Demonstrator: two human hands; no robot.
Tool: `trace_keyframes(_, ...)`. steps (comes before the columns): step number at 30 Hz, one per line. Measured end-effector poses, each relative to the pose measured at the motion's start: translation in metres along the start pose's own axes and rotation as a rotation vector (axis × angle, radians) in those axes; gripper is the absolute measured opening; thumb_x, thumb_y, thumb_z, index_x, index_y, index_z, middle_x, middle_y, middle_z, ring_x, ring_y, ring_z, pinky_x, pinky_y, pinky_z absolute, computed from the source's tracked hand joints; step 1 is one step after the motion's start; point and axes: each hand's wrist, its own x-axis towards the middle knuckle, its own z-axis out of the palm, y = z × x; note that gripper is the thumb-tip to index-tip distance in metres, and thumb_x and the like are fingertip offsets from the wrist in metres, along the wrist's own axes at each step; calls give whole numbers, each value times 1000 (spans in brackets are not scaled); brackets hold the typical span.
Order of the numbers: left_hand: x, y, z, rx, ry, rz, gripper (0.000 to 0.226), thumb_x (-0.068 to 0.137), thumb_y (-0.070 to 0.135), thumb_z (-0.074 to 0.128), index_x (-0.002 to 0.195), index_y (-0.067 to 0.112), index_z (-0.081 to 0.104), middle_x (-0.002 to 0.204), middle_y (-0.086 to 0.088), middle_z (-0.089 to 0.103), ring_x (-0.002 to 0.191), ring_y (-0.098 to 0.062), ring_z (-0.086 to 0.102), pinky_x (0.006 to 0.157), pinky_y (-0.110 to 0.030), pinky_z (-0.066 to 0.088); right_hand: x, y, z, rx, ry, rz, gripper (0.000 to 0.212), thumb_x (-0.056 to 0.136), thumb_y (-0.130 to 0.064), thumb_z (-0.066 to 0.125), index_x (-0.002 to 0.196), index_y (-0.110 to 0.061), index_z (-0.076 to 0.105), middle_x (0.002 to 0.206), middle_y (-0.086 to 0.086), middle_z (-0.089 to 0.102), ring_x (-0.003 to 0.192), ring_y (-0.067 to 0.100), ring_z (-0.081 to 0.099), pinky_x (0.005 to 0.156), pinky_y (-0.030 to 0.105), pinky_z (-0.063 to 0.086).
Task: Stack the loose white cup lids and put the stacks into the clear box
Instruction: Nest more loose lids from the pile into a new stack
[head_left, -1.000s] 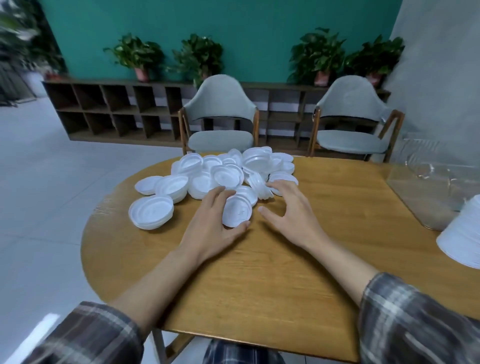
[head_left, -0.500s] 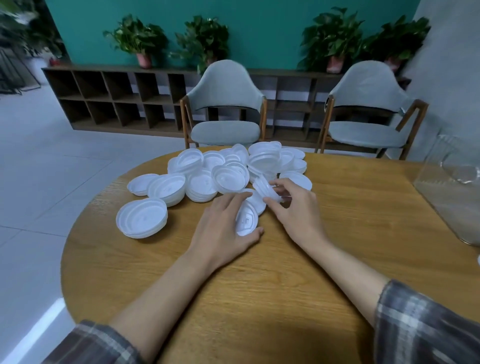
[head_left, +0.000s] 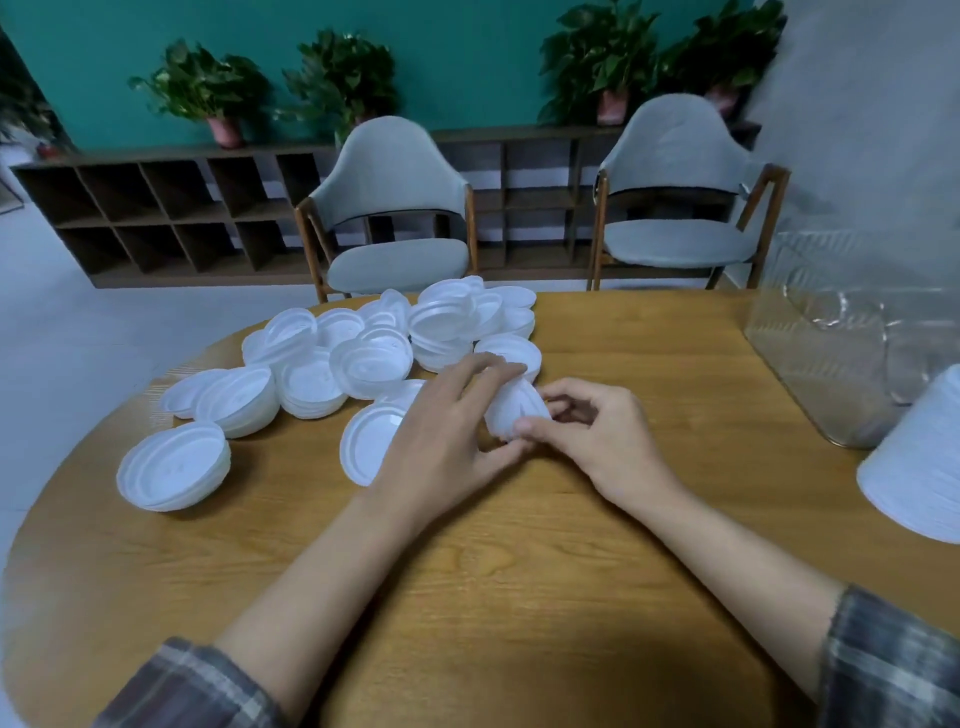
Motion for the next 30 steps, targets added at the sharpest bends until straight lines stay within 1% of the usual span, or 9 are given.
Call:
trace_keyframes(3, 14, 2, 8, -35, 13, -8, 64, 86, 43, 82, 142, 25, 58, 139, 4, 54, 126, -17, 57, 99, -42, 52, 0, 6, -20, 87, 24, 35, 11, 90, -7, 78, 100, -12, 78, 89, 10, 79, 83, 21, 76, 88, 38, 60)
trace_keyframes(6, 20, 3, 10, -88, -29, -21, 66, 85, 41, 85, 143, 25, 57, 140, 8, 53, 125, -13, 58, 93, -40, 55, -1, 11, -33, 244, 78, 155, 31, 92, -6, 75, 122, -14, 72, 107, 11, 78, 92, 21, 77, 92, 38, 61)
trace_keyframes(11, 16, -5, 8, -45, -24, -36, 71, 83, 50, 86, 143, 26, 57, 144, 12, 55, 132, -13, 52, 108, -34, 47, -5, 10, -41, 136, 101, 187, 41, 96, -8, 73, 133, -26, 67, 117, 0, 75, 93, 23, 78, 87, 32, 61)
trace_keyframes(14, 14, -6, 8, 10, 21, -29, 70, 82, 51, 86, 141, 23, 59, 138, 9, 59, 128, -17, 54, 106, -41, 45, -8, 9, -42, -76, 105, 163, 36, 92, -13, 76, 123, -31, 72, 110, -12, 76, 85, 11, 75, 79, 20, 55)
trace_keyframes(18, 12, -5, 8, 51, 68, -4, 71, 79, 52, 86, 138, 20, 63, 136, 4, 59, 129, -20, 55, 107, -46, 42, -13, -2, -47, -372, -21, 169, 57, 77, -28, 90, 130, -35, 69, 110, -21, 65, 88, -1, 66, 80, 16, 51)
trace_keyframes(21, 10, -2, 3, 3, 45, -31, 74, 79, 52, 87, 141, 22, 61, 138, 2, 54, 128, -16, 52, 106, -40, 46, -21, -11, -52, -783, -169, 131, 65, 75, -55, 85, 134, -45, 60, 114, -29, 55, 107, -2, 49, 93, 22, 39)
trace_keyframes(25, 6, 8, -6, -66, 15, -8, 73, 80, 46, 88, 143, 26, 57, 133, 3, 45, 116, -13, 54, 89, -24, 50, -30, -17, -60, -834, -173, 117, 66, 73, -67, 80, 131, -45, 55, 123, -31, 49, 119, -4, 38, 97, 24, 31)
trace_keyframes(28, 7, 15, -9, -125, 12, 8, 74, 81, 40, 89, 145, 26, 54, 134, 7, 46, 112, -9, 56, 86, -23, 50, -29, -12, -57, -736, -262, -12, 76, 84, -46, 80, 150, -46, 43, 143, -42, 37, 136, -20, 28, 112, 11, 24)
trace_keyframes(30, 7, 17, -9, -179, 1, 5, 76, 82, 42, 89, 146, 26, 52, 137, 12, 52, 122, -5, 56, 96, -25, 49, -26, -6, -54, -668, -337, -37, 80, 88, -30, 78, 157, -42, 38, 148, -43, 29, 139, -29, 17, 110, -1, 13)
